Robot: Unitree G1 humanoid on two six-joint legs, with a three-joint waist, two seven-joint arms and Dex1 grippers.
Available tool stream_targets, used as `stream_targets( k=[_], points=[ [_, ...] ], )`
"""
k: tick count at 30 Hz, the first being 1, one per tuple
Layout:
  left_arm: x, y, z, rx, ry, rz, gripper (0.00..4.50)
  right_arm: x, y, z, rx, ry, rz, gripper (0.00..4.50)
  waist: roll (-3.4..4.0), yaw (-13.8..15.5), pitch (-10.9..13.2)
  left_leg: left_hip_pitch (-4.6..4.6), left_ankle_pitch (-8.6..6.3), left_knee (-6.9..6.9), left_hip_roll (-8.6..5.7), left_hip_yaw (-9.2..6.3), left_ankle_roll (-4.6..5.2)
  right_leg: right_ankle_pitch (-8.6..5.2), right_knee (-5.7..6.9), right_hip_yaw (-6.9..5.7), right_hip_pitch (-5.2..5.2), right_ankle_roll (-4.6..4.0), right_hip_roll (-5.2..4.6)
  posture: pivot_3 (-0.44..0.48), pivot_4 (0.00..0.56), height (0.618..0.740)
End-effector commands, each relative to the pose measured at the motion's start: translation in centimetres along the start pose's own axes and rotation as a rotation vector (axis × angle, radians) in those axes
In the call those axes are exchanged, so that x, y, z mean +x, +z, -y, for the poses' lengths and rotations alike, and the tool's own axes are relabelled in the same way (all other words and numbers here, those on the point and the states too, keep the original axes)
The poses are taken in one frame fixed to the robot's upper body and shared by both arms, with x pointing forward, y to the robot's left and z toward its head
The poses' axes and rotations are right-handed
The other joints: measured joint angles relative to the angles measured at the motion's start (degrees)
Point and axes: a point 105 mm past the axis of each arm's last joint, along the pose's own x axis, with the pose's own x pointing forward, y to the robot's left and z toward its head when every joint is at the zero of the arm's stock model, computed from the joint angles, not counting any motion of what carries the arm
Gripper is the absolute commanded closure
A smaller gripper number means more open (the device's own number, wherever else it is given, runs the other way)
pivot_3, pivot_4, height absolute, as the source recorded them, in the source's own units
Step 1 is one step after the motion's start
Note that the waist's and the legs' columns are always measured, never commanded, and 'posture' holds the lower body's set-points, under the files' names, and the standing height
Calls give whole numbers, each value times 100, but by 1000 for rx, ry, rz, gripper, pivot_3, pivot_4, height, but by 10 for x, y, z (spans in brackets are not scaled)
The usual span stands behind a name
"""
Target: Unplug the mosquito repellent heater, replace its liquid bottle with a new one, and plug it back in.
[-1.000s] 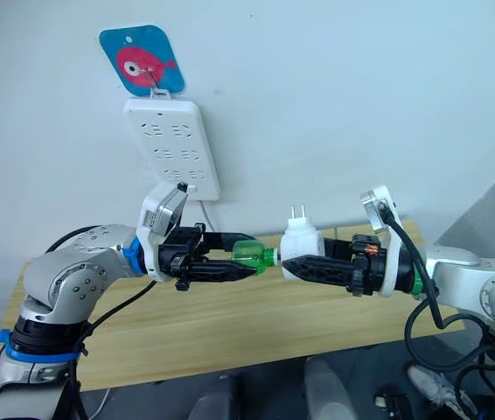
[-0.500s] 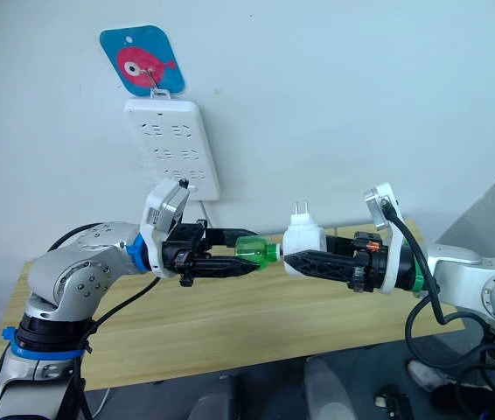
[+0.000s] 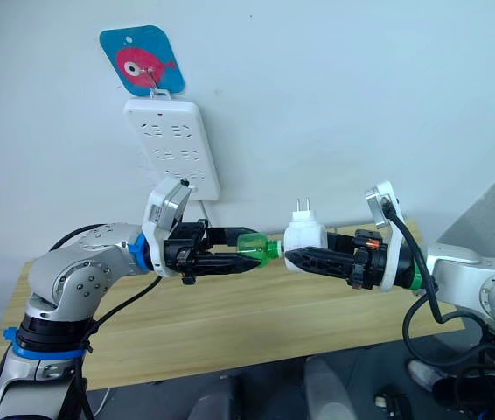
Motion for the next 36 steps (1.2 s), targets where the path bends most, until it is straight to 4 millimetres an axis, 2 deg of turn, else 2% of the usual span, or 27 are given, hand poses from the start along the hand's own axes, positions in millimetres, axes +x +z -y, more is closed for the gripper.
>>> stream_targets(
  k=[1, 11, 20, 31, 36],
  points=[
    [6, 6, 6, 63, -32, 10, 2250, 7, -3, -26, -18, 120, -19, 1346, 0, 0, 0, 0, 0, 0, 0, 0, 0, 0, 0, 0, 0, 0, 0, -202, 151, 734],
    [2, 7, 1, 69, 2, 16, 2250, 3, -1, -21, -21, 86, -10, 1346, 0, -2, 0, 0, 0, 1, 0, 0, 0, 0, 1, 0, 0, 0, 0, -202, 151, 734],
    [4, 9, 8, 53, -31, 24, 2250, 1, -1, -8, -34, 17, 4, 1346, 0, -3, -1, 0, 0, 1, 0, 0, 0, 0, 2, 0, 0, 0, 0, -196, 149, 734],
    [6, 5, 14, 50, -70, 0, 2250, 10, -2, -19, -60, 82, -6, 1346, 0, -6, -5, 1, 0, 2, 0, 0, 0, 0, 4, 0, 0, 0, 0, -197, 144, 734],
    [6, 4, 18, 54, -98, -12, 2250, 8, -2, -11, -53, 51, -8, 1346, 1, -8, -20, 2, 0, 2, 0, 0, 0, 0, 5, 0, 0, 0, 0, -197, 144, 734]
  ],
)
